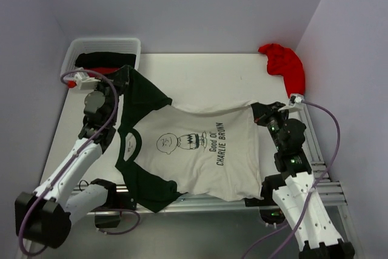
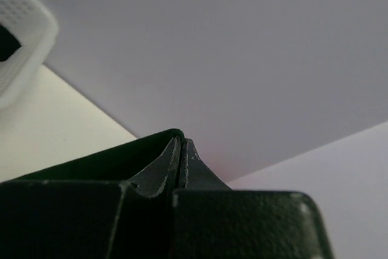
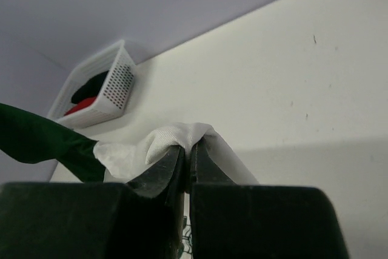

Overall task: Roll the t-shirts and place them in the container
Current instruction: Flatten the tshirt

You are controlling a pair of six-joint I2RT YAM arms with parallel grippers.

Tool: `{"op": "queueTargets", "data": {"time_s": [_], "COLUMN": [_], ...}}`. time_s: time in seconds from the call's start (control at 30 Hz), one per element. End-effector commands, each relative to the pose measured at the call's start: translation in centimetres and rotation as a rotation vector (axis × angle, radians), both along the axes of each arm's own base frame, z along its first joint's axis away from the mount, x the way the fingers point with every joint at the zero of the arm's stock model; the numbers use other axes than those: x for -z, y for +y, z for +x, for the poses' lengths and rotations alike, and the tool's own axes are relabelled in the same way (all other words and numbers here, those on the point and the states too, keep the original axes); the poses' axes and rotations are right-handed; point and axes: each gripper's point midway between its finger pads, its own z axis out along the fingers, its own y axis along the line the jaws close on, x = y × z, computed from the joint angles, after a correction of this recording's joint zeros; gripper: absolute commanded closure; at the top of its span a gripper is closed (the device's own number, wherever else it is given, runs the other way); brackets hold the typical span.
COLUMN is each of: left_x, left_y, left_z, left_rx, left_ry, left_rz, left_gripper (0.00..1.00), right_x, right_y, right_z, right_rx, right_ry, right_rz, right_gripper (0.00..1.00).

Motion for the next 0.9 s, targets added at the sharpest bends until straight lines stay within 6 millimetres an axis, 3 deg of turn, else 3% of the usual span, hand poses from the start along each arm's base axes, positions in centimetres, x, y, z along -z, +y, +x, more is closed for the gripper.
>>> {"op": "queueTargets", "data": {"time_s": [0.0, 0.03, 0.07, 0.13, 0.17, 0.2, 0.23, 0.27, 0.3, 0.37, 0.4, 0.43, 0.47, 0.5, 0.53, 0.57, 0.6, 0.63, 0.67, 0.7, 0.73, 0.77, 0.8, 0.83, 0.87], "left_x": [-2.2, -0.9, -1.0, -0.1, 0.2, 1.3, 0.9, 1.0, 1.3, 1.7, 1.8, 2.4, 2.4, 2.4, 2.7, 2.8, 2.7, 2.8, 3.1, 5.6, 2.9, 2.5, 3.7, 2.7, 2.9], "left_y": [1.5, 1.4, 1.3, 0.9, 0.6, 0.3, 0.0, -0.2, -0.5, -1.3, -1.6, -2.2, -2.6, -2.9, -3.5, -3.7, -4.1, -4.8, -4.8, -5.5, -6.1, -6.3, -7.1, -7.8, -8.4], "left_z": [1.4, 2.6, 3.2, 4.9, 5.6, 6.7, 7.4, 8.0, 8.8, 11.2, 12.1, 14.1, 15.1, 16.2, 18.4, 19.6, 20.9, 23.3, 24.6, 26.6, 27.7, 28.8, 29.8, 31.2, 31.4], "left_rx": [-0.118, -0.135, -0.137, -0.145, -0.145, -0.145, -0.142, -0.139, -0.138, -0.137, -0.136, -0.135, -0.137, -0.134, -0.139, -0.145, -0.143, -0.144, -0.146, -0.123, -0.103, -0.084, -0.047, -0.024, 0.0], "left_ry": [-0.077, -0.041, -0.037, -0.007, 0.0, 0.019, 0.008, 0.007, 0.011, 0.022, 0.023, 0.032, 0.025, 0.021, 0.017, 0.012, 0.004, -0.009, -0.009, 0.021, -0.041, -0.06, -0.011, -0.026, -0.012], "left_rz": [-0.006, 0.007, 0.005, 0.013, 0.013, 0.023, 0.019, 0.02, 0.023, 0.035, 0.041, 0.049, 0.054, 0.056, 0.06, 0.066, 0.071, 0.076, 0.088, 0.103, 0.085, 0.101, 0.134, 0.153, 0.176], "left_gripper": [0.99, 0.99, 0.99, 0.99, 0.99, 0.99, 0.99, 0.99, 0.99, 0.99, 1.0, 1.0, 0.99, 1.0, 1.0, 1.0, 1.0, 1.0, 1.0, 1.0, 1.0, 0.93, 0.42, 0.12, 0.01], "right_x": [-0.9, -0.7, 0.3, 0.0, 1.3, 1.0, 0.7, 2.3, 1.7, 3.3, 2.0, 2.1, 4.4, 2.6, 2.5, 5.1, 3.0, 3.0, 5.8, 2.7, 3.7, 6.2, 3.7, 5.2, 4.8], "right_y": [-0.7, -0.8, -0.8, -1.1, -1.2, -1.1, -1.1, -1.7, -1.9, -2.4, -2.5, -2.4, -3.4, -3.9, -4.1, -4.0, -4.6, -4.9, -4.9, -5.5, -6.0, -6.3, -7.0, -7.4, -7.6], "right_z": [2.2, 2.7, 3.8, 5.1, 6.2, 6.9, 7.6, 8.9, 9.9, 12.2, 13.6, 14.6, 16.3, 18.2, 19.4, 21.1, 23.4, 24.7, 26.6, 29.1, 30.0, 31.3, 33.0, 33.1, 33.1], "right_rx": [0.049, 0.052, 0.061, 0.077, 0.083, 0.08, 0.076, 0.093, 0.097, 0.094, 0.094, 0.09, 0.11, 0.116, 0.112, 0.104, 0.112, 0.114, 0.113, 0.118, 0.144, 0.166, 0.19, 0.211, 0.219], "right_ry": [-0.047, -0.038, 0.004, 0.005, 0.049, 0.052, 0.044, 0.097, 0.093, 0.148, 0.129, 0.143, 0.21, 0.183, 0.185, 0.247, 0.206, 0.218, 0.277, 0.218, 0.282, 0.354, 0.321, 0.386, 0.382], "right_rz": [0.017, 0.012, 0.008, 0.003, 0.001, 0.005, 0.01, 0.017, 0.028, 0.042, 0.047, 0.048, 0.053, 0.06, 0.068, 0.086, 0.097, 0.11, 0.124, 0.124, 0.126, 0.131, 0.127, 0.121, 0.115], "right_gripper": [1.0, 1.0, 1.0, 1.0, 1.0, 1.0, 1.0, 1.0, 1.0, 1.0, 1.0, 1.0, 1.0, 1.0, 1.0, 1.0, 1.0, 1.0, 1.0, 0.98, 0.82, 0.65, 0.42, 0.37, 0.28]}}
